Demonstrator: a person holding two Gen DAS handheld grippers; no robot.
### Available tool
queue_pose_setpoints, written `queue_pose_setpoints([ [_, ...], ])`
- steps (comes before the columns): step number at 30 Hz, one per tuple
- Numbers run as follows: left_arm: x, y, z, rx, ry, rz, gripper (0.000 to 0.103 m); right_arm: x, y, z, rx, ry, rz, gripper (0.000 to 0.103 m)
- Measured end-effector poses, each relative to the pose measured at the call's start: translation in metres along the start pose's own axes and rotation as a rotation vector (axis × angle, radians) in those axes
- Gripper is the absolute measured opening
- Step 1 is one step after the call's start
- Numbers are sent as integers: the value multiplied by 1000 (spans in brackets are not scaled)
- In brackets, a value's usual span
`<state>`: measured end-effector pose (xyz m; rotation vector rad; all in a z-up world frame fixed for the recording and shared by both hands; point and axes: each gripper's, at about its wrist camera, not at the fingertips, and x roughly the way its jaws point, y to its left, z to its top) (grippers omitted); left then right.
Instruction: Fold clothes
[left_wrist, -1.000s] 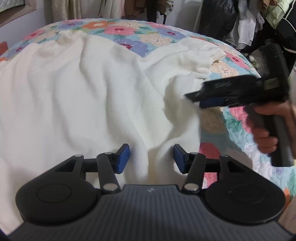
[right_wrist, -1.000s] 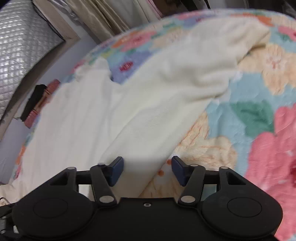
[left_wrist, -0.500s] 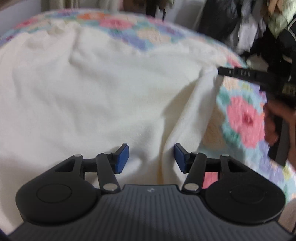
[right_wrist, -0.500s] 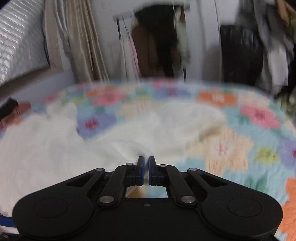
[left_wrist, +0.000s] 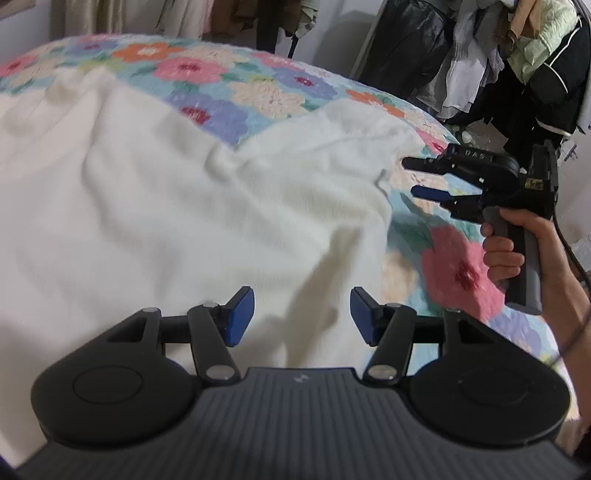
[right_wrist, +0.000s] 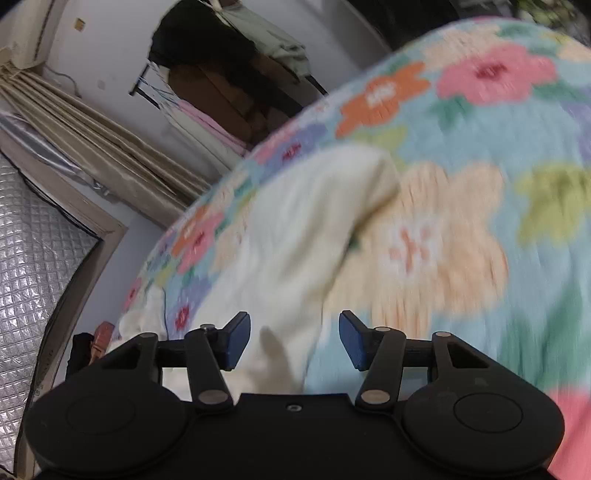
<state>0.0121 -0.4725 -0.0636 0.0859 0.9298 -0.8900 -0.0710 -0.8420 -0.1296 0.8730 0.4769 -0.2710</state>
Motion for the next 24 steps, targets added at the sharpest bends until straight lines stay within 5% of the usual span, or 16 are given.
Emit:
queue_pose_setpoints([
  [6,30,17,6,-93,58,-8,56,49,-23,44,55,13,16,74],
  [10,25,35,0,-123,61,-20,54,73,-21,48,-26,-36,18,74],
  [11,24,39,0,-127,59,-21,54,74,-16,47,-74,-69,1,62],
  [12,24,41,1,-131,55,-18,54,74,-8,48,-139,-101,-24,33],
  [14,21,46,3,-142,38,-9,54,65,9,53,-286,-169,-74,22],
  [18,16,52,5,-137,-7,33,54,26,58,57,-639,-433,-244,21],
  [20,18,55,4,-135,-18,43,54,22,56,59,-713,-464,-265,26],
  [23,22,63,0,-190,-10,39,53,32,11,68,-582,-437,-409,32],
  [24,22,65,0,-201,-8,37,53,33,-8,72,-508,-422,-468,21],
])
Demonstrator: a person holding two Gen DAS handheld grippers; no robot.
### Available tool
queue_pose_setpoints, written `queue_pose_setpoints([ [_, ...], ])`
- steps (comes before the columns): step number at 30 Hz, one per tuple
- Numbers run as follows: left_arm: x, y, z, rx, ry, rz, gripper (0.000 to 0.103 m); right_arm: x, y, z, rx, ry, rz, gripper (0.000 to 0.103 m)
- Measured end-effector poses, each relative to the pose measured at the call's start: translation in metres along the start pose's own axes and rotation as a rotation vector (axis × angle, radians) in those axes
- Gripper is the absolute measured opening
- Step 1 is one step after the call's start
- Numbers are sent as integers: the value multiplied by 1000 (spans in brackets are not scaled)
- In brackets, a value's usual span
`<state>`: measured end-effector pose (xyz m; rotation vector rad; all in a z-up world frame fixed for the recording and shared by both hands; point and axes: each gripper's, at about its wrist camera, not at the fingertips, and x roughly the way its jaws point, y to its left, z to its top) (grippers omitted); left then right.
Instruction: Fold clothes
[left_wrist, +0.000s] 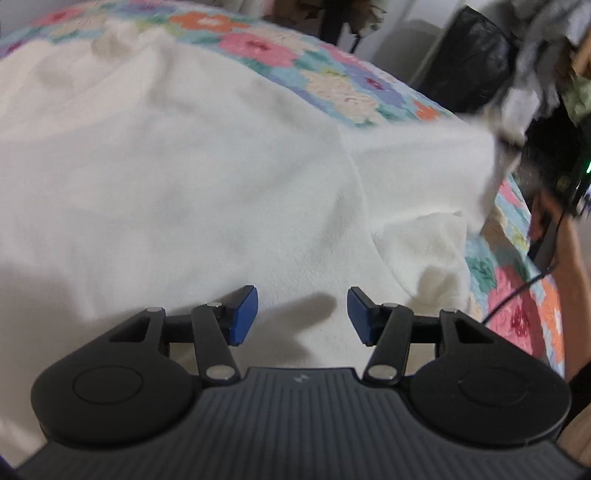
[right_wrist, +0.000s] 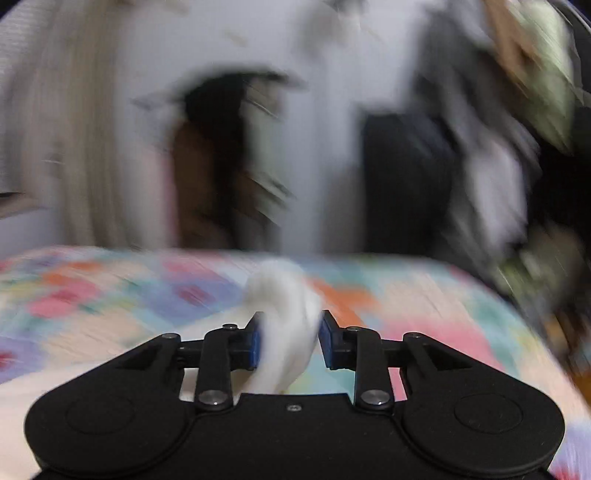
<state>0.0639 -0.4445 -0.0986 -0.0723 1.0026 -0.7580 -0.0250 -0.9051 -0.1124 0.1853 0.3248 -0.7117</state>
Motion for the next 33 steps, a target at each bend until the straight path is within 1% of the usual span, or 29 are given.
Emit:
queue_pose_setpoints([
  [1,0,2,1,-9,2,-1,53,5,-16,-6,52,21,-35,18],
  [3,-2,3,2,-16,3,0,53,8,-43,-10,150,57,-35,18],
  [4,-3,2,3,-13,4,9,53,9,-52,-8,176,91,-50,18],
  [5,-8,0,4,-1,-4,20,53,6,-57,-5,189,106,-67,18],
  [7,-18,-5,7,27,-24,41,53,-6,-62,5,211,87,-92,25],
  [8,-26,-6,8,42,-39,50,54,-12,-61,15,220,92,-82,35],
  [9,-34,-5,10,53,-55,54,54,-18,-59,25,227,95,-61,39],
  [11,-57,1,13,68,-101,75,57,-34,-45,45,226,94,60,39],
  [12,-70,7,14,70,-124,91,57,-42,-35,52,223,91,127,41],
  [13,-82,14,15,69,-145,112,58,-52,-22,58,219,88,206,43],
  [15,-107,33,18,63,-184,171,59,-70,13,64,216,106,368,50],
  [18,-152,72,18,66,-239,269,58,-89,84,57,214,210,610,50],
  [19,-165,85,20,73,-252,300,56,-95,109,55,204,243,687,50],
  [22,-209,131,29,98,-286,399,55,-123,185,52,120,303,875,52],
  [23,-223,146,33,103,-298,419,55,-130,209,55,92,321,923,55],
  [24,-237,164,38,103,-314,442,55,-135,229,59,71,334,951,61],
  [25,-248,181,44,98,-329,461,56,-136,250,64,50,347,967,62],
  [26,-256,201,52,90,-341,472,59,-132,270,70,30,357,967,62],
  [28,-259,238,71,76,-344,483,60,-117,307,80,-11,373,938,63],
  [29,-255,255,80,66,-339,488,63,-106,325,82,-26,387,917,63],
  [31,-240,295,100,19,-305,466,64,-78,354,81,-34,422,869,63],
  [33,-222,337,115,-85,-290,406,64,-55,376,72,-34,450,833,62],
])
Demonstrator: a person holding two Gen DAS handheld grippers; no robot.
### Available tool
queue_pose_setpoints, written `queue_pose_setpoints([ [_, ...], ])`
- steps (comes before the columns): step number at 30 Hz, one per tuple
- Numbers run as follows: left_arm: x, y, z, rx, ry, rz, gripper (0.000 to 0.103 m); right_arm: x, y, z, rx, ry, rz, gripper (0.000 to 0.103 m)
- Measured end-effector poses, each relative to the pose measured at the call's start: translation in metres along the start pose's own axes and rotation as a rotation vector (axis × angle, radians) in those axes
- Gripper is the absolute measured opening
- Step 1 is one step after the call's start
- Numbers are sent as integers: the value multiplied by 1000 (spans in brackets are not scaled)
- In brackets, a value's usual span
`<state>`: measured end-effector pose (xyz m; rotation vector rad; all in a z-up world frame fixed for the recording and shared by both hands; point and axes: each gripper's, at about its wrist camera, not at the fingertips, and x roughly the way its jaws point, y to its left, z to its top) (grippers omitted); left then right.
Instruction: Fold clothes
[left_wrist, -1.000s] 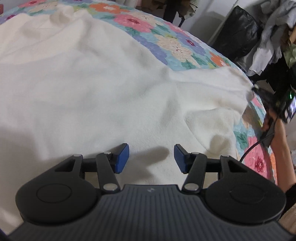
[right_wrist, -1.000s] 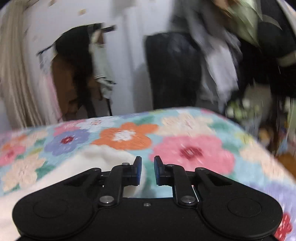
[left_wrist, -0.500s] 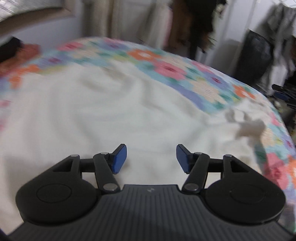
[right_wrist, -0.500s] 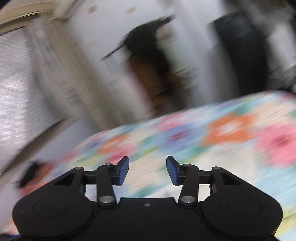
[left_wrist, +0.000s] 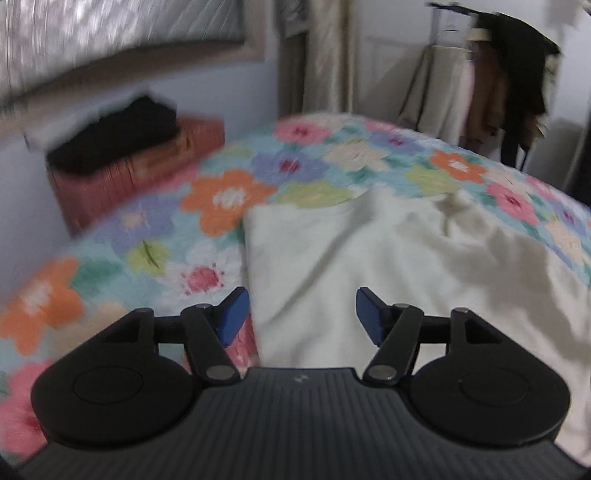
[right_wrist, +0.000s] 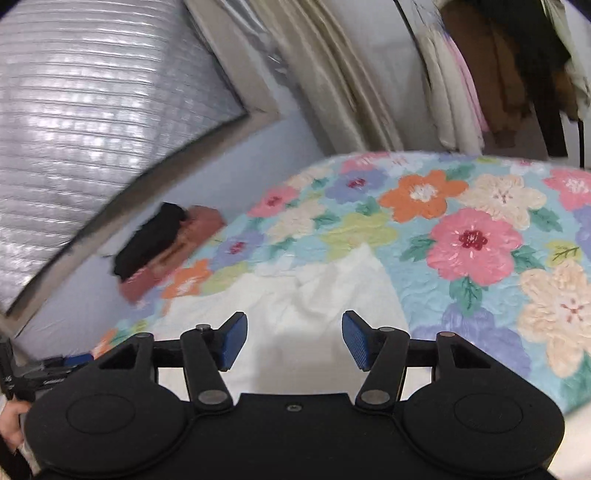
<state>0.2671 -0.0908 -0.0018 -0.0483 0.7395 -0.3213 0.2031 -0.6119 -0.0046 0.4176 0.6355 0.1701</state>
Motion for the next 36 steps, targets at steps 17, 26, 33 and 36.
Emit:
queue_pose_setpoints([
  [17,148,38,17,-167,135,-88,72,170,-60,3,-115,189,-282,71],
  [26,139,2,18,14,54,34,12,171,-31,1,-349,76,-202,10],
  [33,137,2,5,-3,-81,177,13,147,-62,11,-317,-76,-389,8],
  [36,146,-6,-2,21,-68,262,23,152,-67,1,-316,-34,-450,10],
])
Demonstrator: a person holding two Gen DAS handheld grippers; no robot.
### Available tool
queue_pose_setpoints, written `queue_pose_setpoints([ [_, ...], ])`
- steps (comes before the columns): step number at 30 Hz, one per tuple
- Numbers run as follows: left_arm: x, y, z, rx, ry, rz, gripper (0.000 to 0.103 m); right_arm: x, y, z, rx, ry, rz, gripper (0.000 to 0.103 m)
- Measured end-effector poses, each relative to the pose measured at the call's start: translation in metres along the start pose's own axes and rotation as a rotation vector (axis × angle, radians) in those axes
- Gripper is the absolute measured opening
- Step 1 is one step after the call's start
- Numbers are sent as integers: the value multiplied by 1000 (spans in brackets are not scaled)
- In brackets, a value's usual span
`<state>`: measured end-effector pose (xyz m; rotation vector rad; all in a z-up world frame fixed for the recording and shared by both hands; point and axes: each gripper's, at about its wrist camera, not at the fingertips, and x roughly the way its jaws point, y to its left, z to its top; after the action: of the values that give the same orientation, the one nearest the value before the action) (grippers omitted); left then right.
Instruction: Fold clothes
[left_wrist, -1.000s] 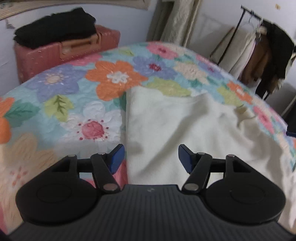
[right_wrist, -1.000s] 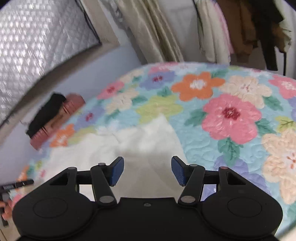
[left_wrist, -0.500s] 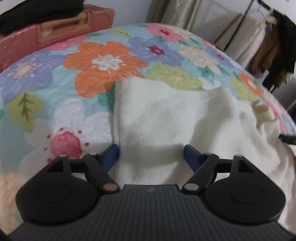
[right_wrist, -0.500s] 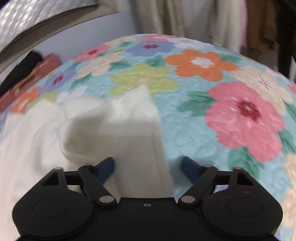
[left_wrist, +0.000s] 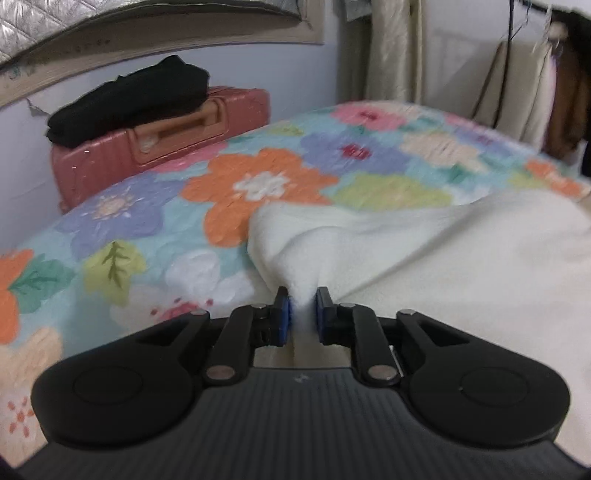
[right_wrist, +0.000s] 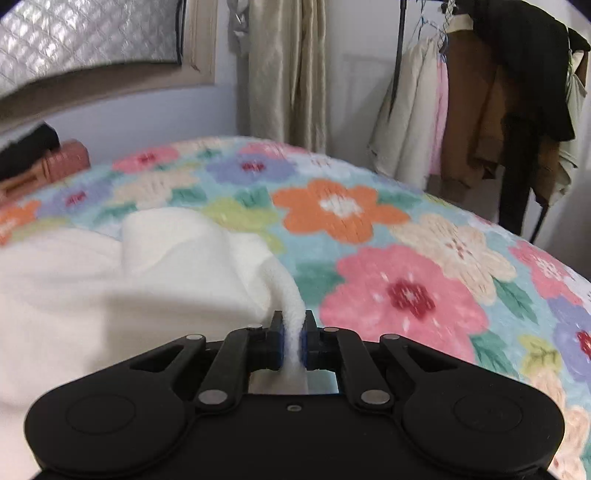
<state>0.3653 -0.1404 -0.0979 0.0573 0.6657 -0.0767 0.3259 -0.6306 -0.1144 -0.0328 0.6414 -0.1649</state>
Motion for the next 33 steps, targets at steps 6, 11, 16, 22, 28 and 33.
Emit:
queue_pose_setpoints([
  [6,-27,12,8,-57,-38,80,45,-21,-6,-3,79,-24,-194,28],
  [11,-82,44,6,-122,-104,-28,54,-65,-13,-8,261,-47,19,48],
  [16,-141,73,-20,-170,-76,-53,57,-122,14,-24,278,-31,222,51],
  [22,-234,105,-63,-148,10,36,65,-240,63,-51,277,-81,504,64],
  [28,-338,152,-112,-181,39,124,71,-339,131,-76,258,-9,648,67],
  [33,-398,195,-133,-188,59,217,78,-390,178,-87,360,157,801,87],
])
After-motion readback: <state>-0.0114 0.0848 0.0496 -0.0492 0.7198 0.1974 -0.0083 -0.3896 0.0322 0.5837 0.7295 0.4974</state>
